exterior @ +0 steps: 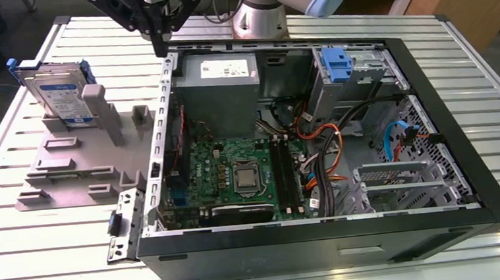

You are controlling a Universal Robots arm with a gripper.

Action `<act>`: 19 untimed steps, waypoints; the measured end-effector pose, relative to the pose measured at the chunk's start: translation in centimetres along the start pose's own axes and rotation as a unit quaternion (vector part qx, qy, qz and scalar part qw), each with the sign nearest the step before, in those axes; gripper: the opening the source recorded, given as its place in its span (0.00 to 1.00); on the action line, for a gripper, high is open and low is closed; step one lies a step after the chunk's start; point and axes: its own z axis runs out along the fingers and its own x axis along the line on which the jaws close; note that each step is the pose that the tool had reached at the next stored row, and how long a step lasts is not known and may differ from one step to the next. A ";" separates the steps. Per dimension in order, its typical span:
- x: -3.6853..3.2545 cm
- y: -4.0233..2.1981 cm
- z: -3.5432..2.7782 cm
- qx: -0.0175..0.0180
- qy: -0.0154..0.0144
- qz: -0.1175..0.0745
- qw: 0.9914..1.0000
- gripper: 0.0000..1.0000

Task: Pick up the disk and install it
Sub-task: 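Reach for the disk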

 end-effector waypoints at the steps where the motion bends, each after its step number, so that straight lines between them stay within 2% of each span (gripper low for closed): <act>1: 0.02 0.00 0.00 0.000 0.000 0.000 1.000 0.11; 7: 0.27 -0.03 -0.01 0.000 0.000 0.000 1.000 0.11; 13: 0.96 -0.07 -0.03 0.000 0.000 0.000 1.000 0.11; 19: 1.34 0.48 -0.01 0.000 0.000 0.000 1.000 0.11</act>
